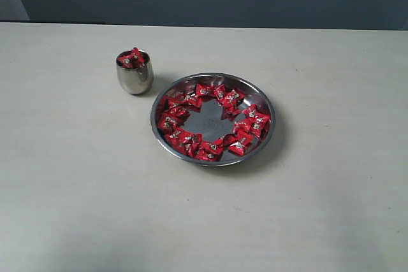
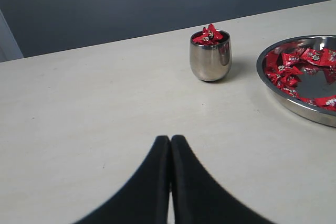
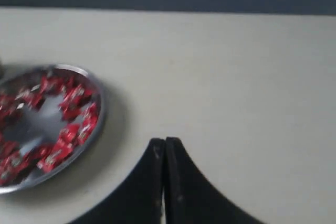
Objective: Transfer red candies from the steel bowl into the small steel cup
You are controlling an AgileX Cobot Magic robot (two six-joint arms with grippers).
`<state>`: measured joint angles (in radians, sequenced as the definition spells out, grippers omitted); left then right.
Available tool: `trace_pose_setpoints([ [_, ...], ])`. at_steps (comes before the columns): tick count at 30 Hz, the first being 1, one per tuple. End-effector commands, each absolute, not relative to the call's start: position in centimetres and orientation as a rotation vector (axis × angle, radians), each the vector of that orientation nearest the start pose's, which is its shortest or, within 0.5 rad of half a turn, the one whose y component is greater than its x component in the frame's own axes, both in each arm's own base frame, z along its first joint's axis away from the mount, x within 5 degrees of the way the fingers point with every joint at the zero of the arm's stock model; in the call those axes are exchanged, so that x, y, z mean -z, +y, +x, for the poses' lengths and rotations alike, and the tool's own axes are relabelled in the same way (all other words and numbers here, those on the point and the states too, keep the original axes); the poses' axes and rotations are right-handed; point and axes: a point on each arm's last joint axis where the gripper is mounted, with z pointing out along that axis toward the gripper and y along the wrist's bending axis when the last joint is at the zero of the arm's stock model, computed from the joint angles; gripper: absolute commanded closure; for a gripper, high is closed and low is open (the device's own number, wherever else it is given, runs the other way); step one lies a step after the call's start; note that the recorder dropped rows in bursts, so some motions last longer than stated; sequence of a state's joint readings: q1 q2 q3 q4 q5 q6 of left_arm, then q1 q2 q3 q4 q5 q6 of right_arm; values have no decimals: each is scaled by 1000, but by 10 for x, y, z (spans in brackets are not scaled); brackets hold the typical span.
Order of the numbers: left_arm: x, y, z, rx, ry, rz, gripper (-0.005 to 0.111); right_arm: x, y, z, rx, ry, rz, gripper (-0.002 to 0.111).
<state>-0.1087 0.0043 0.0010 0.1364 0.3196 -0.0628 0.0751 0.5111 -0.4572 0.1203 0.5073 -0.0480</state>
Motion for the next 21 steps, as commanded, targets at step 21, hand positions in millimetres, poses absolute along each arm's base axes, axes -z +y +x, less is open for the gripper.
trace_pose_setpoints([
  [21,-185,-2,54,0,1787,125,106,-178,-1,52,-75,1876,127,108],
])
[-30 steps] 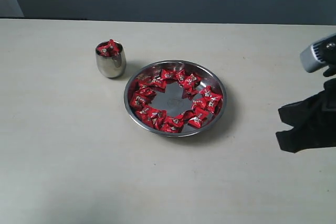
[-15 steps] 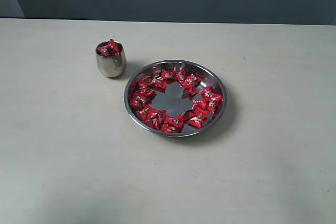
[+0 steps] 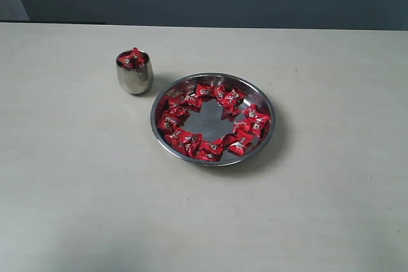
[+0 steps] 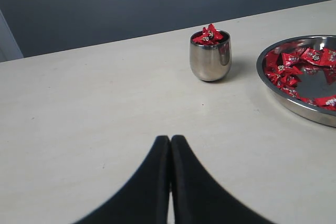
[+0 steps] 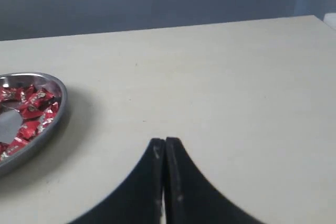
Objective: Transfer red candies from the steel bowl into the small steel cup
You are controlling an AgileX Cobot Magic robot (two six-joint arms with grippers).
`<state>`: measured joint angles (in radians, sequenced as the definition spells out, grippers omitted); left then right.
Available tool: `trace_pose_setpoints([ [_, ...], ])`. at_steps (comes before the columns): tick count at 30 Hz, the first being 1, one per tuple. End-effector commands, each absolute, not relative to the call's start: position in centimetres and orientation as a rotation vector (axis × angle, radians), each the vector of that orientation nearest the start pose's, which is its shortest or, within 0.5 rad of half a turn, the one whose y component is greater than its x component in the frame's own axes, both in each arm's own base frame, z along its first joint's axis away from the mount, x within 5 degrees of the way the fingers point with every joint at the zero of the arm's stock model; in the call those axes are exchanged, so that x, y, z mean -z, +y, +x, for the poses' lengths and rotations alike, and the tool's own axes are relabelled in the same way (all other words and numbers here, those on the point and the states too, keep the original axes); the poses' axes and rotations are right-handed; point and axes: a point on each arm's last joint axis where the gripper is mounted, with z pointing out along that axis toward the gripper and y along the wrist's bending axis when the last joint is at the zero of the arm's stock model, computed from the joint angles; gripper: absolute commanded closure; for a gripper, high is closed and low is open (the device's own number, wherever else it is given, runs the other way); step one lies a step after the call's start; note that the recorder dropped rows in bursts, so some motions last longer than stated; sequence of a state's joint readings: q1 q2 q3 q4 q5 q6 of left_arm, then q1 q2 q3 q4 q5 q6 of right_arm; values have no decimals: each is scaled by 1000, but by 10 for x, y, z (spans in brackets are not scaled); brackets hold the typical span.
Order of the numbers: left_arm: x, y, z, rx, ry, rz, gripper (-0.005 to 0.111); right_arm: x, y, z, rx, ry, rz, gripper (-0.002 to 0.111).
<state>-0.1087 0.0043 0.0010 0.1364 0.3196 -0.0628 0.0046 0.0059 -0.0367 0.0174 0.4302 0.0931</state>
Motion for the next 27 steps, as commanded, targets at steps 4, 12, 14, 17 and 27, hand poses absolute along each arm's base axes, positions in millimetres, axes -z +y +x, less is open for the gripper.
trace_pose_setpoints([
  [4,-185,-2,54,0,1787,125,106,-180,-2,53,-57,1849,113,108],
  [12,-185,-2,54,0,1787,125,106,-180,-7,52,27,1844,185,108],
  [14,-185,-2,54,0,1787,125,106,-180,-8,52,43,1842,206,108],
  [17,-185,-2,54,0,1787,125,106,-180,-8,52,33,1841,218,108],
  [27,-185,-2,54,0,1787,125,106,-180,-6,53,19,1841,190,108],
])
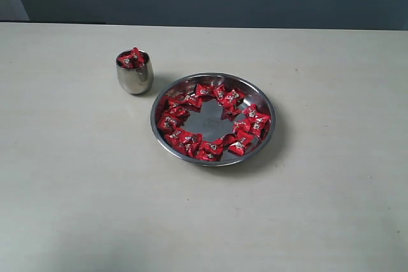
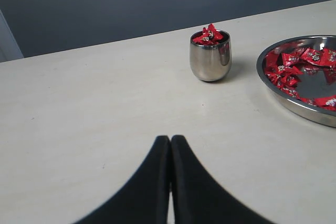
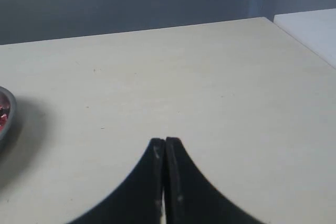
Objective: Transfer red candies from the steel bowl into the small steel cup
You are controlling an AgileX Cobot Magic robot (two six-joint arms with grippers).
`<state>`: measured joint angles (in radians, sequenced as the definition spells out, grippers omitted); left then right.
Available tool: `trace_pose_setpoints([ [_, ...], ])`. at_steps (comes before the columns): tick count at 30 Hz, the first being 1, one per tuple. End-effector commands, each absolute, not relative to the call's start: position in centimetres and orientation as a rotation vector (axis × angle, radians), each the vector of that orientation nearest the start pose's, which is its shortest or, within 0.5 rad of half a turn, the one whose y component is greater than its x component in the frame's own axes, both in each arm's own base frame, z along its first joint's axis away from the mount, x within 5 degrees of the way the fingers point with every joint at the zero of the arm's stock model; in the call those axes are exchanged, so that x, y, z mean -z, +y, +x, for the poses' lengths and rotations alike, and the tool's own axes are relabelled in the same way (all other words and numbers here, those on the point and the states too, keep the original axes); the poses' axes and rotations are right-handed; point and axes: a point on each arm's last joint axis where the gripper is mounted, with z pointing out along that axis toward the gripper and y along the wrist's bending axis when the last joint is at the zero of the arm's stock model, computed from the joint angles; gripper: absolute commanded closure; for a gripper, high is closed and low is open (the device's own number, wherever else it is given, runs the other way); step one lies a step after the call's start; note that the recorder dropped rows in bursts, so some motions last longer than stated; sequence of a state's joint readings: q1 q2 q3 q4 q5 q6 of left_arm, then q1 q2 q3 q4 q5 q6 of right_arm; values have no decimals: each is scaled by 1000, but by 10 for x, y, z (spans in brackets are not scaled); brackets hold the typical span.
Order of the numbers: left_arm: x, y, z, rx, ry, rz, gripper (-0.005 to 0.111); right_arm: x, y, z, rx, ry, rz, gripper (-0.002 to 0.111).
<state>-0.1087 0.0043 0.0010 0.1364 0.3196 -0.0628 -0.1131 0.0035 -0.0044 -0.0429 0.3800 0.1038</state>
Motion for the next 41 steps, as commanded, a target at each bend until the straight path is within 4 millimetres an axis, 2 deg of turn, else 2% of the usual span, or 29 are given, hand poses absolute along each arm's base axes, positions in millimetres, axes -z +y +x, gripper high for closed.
trace_pose_setpoints([
  [1,-185,-2,54,0,1787,125,106,-180,-6,53,2,1840,200,108],
  [41,-185,-2,54,0,1787,125,106,-180,-5,53,-13,1836,210,108],
])
